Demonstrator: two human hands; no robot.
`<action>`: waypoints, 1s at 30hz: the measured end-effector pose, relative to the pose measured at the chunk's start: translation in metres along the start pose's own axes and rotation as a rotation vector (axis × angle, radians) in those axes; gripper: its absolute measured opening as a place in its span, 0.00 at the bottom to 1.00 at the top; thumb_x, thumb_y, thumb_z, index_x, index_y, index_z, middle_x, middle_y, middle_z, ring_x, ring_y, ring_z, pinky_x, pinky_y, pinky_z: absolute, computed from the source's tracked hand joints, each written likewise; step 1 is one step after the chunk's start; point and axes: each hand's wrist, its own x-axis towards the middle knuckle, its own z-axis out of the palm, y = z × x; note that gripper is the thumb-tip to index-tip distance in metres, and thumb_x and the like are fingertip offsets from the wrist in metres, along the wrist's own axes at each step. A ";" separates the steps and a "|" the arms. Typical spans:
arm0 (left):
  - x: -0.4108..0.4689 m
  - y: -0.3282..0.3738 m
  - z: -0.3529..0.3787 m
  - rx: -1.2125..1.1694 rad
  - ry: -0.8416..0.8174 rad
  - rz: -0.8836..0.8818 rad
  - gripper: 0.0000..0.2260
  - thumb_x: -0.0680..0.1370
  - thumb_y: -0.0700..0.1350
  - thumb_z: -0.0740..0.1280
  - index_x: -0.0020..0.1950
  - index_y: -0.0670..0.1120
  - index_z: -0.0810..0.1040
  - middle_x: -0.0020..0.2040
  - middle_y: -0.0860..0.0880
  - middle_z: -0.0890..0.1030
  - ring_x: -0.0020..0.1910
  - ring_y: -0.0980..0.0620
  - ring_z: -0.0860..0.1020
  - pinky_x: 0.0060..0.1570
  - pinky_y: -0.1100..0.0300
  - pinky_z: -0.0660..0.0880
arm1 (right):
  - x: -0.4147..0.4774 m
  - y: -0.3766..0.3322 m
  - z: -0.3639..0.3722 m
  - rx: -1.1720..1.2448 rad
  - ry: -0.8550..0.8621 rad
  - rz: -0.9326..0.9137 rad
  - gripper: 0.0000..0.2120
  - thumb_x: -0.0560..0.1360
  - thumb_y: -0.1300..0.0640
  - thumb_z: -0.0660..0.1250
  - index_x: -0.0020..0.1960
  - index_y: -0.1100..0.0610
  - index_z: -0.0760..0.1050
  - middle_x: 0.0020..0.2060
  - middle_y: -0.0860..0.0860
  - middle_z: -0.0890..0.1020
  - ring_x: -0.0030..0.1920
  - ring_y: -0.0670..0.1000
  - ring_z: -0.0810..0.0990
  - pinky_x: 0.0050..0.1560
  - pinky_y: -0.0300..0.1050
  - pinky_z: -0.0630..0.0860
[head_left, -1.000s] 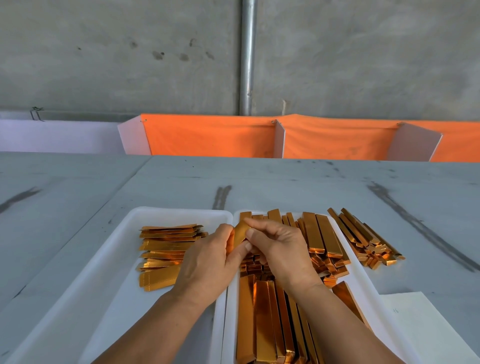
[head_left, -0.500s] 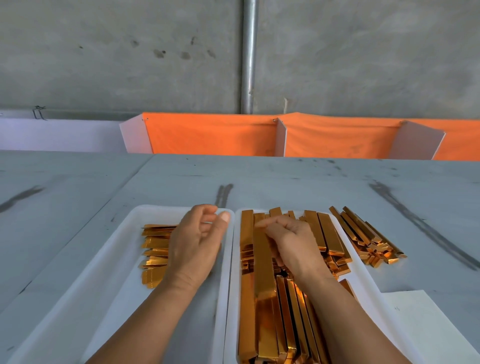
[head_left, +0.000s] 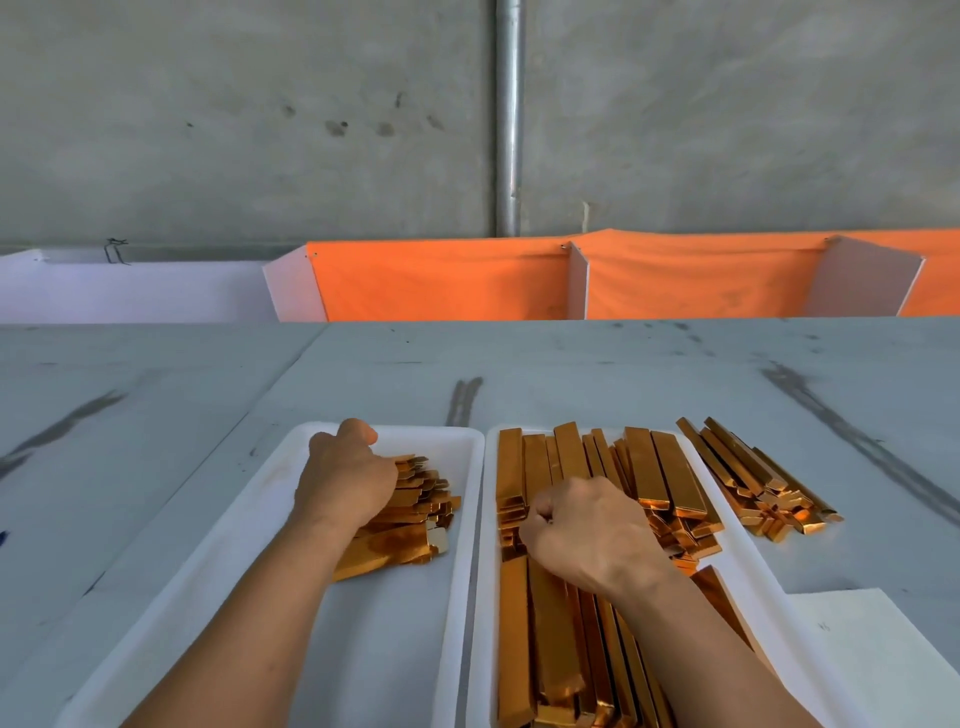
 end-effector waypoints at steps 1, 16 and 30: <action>0.003 0.000 0.000 0.086 -0.024 0.007 0.22 0.77 0.39 0.61 0.70 0.50 0.66 0.65 0.45 0.68 0.51 0.47 0.72 0.45 0.57 0.71 | 0.000 0.000 0.000 0.006 0.011 0.002 0.15 0.72 0.50 0.59 0.28 0.54 0.70 0.24 0.46 0.74 0.26 0.46 0.72 0.28 0.40 0.68; 0.042 -0.012 0.019 0.481 -0.180 0.261 0.22 0.80 0.48 0.55 0.75 0.53 0.61 0.70 0.49 0.62 0.65 0.47 0.69 0.60 0.53 0.70 | 0.004 0.000 0.005 0.015 0.129 -0.092 0.17 0.72 0.47 0.52 0.39 0.52 0.78 0.32 0.46 0.81 0.33 0.45 0.79 0.32 0.37 0.73; 0.006 -0.028 0.034 0.618 -0.290 0.147 0.16 0.77 0.52 0.58 0.64 0.52 0.72 0.55 0.50 0.73 0.57 0.48 0.72 0.53 0.55 0.72 | 0.003 -0.002 0.007 0.027 0.091 -0.100 0.13 0.76 0.51 0.58 0.38 0.50 0.77 0.30 0.44 0.79 0.33 0.45 0.79 0.33 0.36 0.71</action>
